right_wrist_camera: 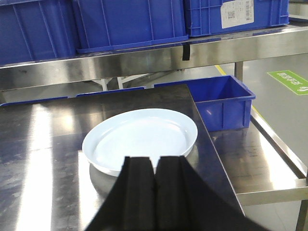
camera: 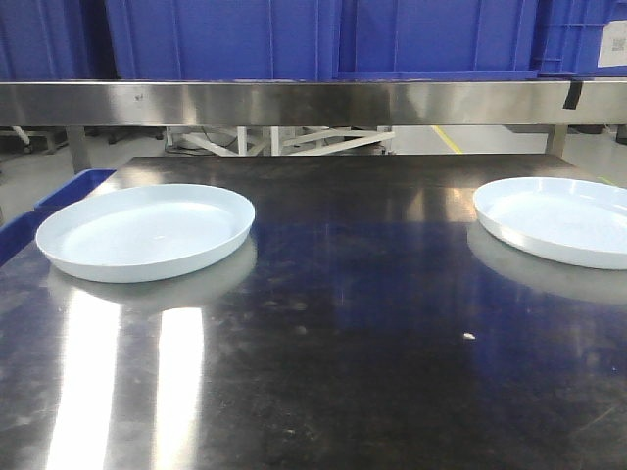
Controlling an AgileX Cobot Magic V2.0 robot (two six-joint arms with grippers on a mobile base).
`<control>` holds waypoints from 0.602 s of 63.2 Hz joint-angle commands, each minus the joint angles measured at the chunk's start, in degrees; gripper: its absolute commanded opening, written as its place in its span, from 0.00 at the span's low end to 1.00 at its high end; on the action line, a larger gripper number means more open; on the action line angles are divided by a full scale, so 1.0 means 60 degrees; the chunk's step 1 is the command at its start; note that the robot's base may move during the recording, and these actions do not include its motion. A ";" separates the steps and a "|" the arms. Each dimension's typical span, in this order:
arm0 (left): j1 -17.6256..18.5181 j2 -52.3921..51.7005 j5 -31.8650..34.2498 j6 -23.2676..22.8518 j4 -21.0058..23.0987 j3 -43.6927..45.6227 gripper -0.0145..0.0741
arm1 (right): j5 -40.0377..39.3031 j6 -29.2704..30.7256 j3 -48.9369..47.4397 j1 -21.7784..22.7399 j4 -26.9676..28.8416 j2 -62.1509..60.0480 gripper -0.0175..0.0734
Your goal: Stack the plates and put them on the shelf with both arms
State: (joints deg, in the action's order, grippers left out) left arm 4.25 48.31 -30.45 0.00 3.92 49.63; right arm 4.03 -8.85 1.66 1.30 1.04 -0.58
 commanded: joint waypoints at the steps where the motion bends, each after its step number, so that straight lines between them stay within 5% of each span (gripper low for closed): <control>1: 0.0026 -0.0047 0.0802 0.0000 -0.0011 0.0367 0.27 | -0.0857 0.0029 -0.0158 0.0077 -0.0080 -0.0205 0.25; 38: 0.0026 0.0062 0.1181 0.0000 0.0097 0.0367 0.27 | -0.0837 0.0029 -0.0158 -0.0008 0.0182 -0.0205 0.25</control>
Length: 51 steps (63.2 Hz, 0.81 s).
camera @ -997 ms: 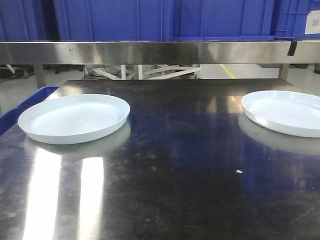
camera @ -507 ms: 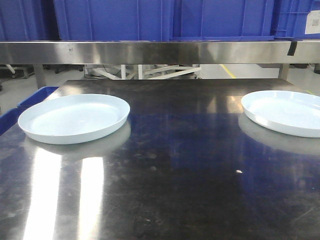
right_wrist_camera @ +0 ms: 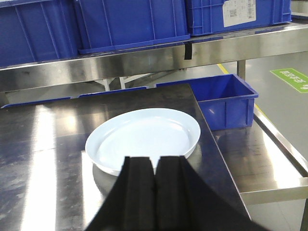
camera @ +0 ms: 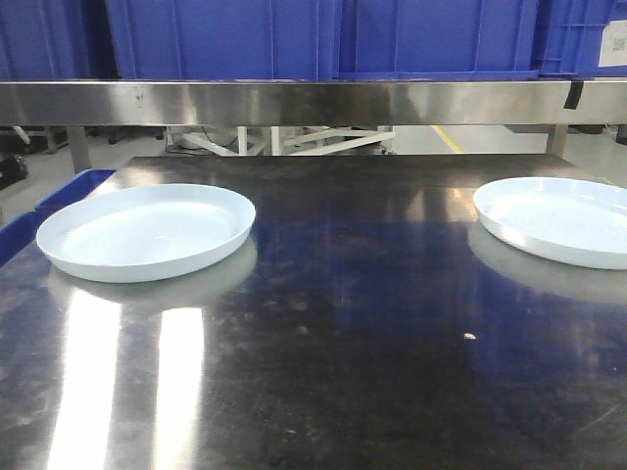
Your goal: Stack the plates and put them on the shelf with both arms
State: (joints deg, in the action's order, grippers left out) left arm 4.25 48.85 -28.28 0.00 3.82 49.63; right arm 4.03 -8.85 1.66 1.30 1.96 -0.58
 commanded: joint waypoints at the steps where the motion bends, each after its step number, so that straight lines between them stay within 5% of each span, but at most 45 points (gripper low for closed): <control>1: 0.0026 -0.0027 0.0818 0.0000 0.0114 0.0367 0.27 | -0.0837 0.0029 -0.0158 -0.0008 0.0030 -0.0205 0.25; 42: 0.0026 -0.0027 0.0747 0.0000 0.0565 0.0367 0.27 | -0.1521 0.0108 -0.0192 0.0032 -0.0112 -0.0205 0.25; 51: 0.0026 -0.0027 0.0747 0.0000 0.0583 0.0367 0.27 | -0.0509 0.0090 -0.0908 0.0012 0.0059 -0.0183 0.25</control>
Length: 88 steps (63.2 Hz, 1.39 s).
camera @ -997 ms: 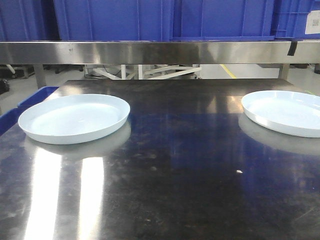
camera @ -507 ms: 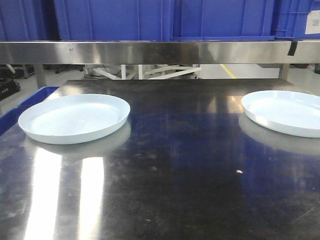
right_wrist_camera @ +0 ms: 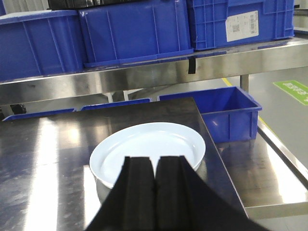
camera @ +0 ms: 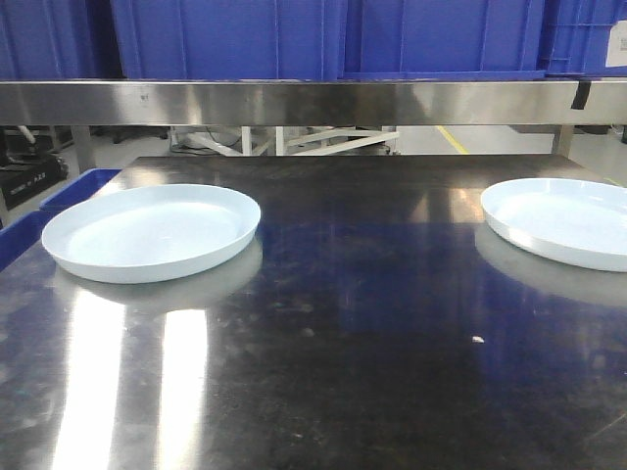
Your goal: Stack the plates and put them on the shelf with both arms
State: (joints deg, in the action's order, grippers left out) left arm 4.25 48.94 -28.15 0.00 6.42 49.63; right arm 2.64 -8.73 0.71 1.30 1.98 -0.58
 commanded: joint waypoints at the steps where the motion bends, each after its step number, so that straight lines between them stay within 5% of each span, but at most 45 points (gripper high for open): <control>1: 0.0026 -0.0042 0.0725 0.0000 0.0149 0.0367 0.27 | -0.0114 0.0071 -0.0858 0.0012 0.0074 -0.0138 0.25; 17: 0.0723 -0.0042 0.0745 0.0000 0.0149 0.0367 0.27 | 0.2259 0.0081 -0.3677 0.0012 0.0073 0.2113 0.25; 42: 0.0872 -0.0042 0.0745 0.0000 0.0149 0.0367 0.27 | 0.1896 0.0081 -0.6115 0.0012 0.0165 0.7914 0.25; 78: 0.0872 -0.0042 0.0725 0.0000 0.0230 0.0367 0.27 | 0.1405 0.0081 -0.6212 0.0012 0.0195 0.8761 0.26; 88: 0.0872 0.0227 0.0800 0.0000 0.0230 0.0367 0.44 | 0.1651 0.0081 -0.6212 0.0012 0.0195 0.8794 0.48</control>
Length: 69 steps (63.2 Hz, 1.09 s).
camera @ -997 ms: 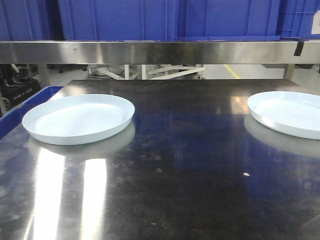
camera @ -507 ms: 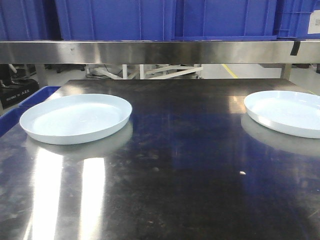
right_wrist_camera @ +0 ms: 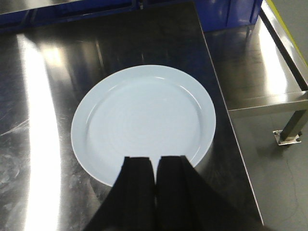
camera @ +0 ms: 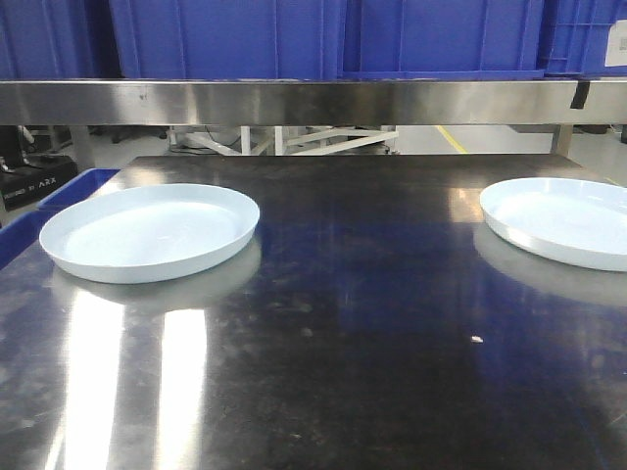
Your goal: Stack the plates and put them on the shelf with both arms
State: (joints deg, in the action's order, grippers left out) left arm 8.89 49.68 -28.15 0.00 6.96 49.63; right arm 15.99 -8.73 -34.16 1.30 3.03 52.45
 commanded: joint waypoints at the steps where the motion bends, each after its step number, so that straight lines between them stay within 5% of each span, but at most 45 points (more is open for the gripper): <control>1: 0.0098 0.0162 0.0800 0.0000 0.0139 0.0367 0.49 | -0.0574 0.0081 -0.0399 0.0012 0.0019 -0.0040 0.54; 7: 0.0098 0.0500 0.0800 0.0000 0.0396 0.0367 0.72 | -0.0574 0.0081 -0.0399 0.0012 0.0019 -0.0032 0.73; 11: 0.0098 0.0859 0.0819 0.0000 0.0787 0.0367 0.80 | -0.0574 0.0081 -0.0399 0.0012 0.0019 -0.0032 0.77; 20: 0.0098 0.1770 0.1113 0.0000 0.1838 0.0367 0.80 | -0.0574 0.0081 -0.0399 0.0012 0.0019 -0.0032 0.76; 32: 0.0098 0.3238 0.1547 0.0000 0.2326 0.0627 0.79 | -0.0574 0.0081 -0.0399 0.0012 0.0019 -0.0032 0.76; 69: 0.0098 0.6666 0.1483 0.0140 0.2321 0.2101 0.79 | -0.0574 0.0081 -0.0399 0.0012 0.0019 -0.0032 0.76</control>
State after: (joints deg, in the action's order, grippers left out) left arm 9.14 90.29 -22.54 0.00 19.84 59.67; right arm 16.11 -8.73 -34.16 1.30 3.03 52.48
